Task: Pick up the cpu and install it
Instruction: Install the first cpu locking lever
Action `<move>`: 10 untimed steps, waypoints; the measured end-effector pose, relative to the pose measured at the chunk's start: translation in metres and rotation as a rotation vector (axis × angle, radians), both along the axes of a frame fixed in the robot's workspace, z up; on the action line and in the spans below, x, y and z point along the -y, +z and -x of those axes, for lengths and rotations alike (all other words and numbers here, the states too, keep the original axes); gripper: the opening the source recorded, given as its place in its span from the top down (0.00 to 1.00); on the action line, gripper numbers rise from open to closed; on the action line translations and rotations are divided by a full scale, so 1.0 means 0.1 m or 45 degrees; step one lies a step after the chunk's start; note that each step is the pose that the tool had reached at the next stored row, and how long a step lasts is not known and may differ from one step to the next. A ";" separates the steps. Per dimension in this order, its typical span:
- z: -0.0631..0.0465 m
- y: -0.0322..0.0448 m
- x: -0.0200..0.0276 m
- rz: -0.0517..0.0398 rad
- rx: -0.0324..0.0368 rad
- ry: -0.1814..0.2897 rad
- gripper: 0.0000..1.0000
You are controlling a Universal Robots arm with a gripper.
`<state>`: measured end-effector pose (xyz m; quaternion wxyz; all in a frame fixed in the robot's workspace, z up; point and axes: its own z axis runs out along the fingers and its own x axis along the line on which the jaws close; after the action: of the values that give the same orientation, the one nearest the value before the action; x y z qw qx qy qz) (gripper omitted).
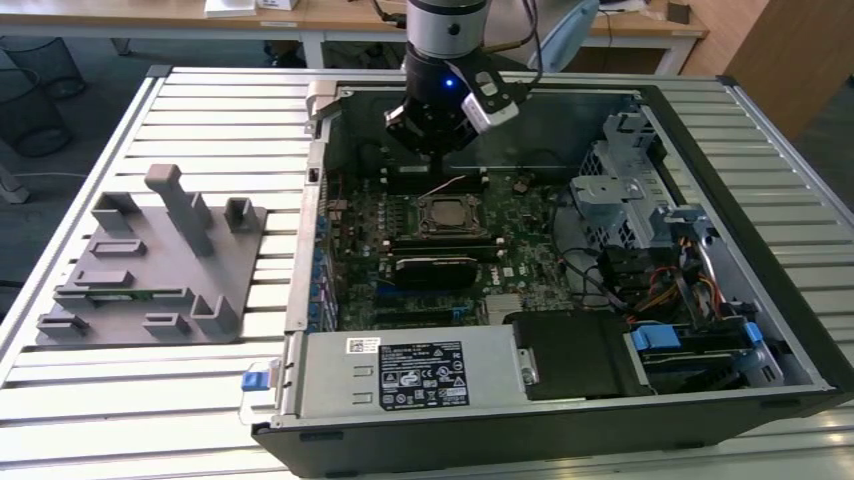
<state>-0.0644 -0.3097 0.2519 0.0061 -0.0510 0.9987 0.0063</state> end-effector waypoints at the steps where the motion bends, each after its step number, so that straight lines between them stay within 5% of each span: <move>1: 0.00 0.000 0.000 0.000 0.0000 0.000 0.89; 4: 0.00 0.000 0.000 -0.004 -0.0002 0.000 0.89; 5: 0.00 0.000 0.000 -0.014 -0.0001 0.000 0.89; 8: 0.00 0.000 0.006 -0.081 0.0000 0.000 0.89; 10: 0.00 -0.001 0.014 -0.090 0.0001 0.000 0.89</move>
<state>-0.0643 -0.3111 0.2518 0.0079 -0.0508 0.9978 0.0416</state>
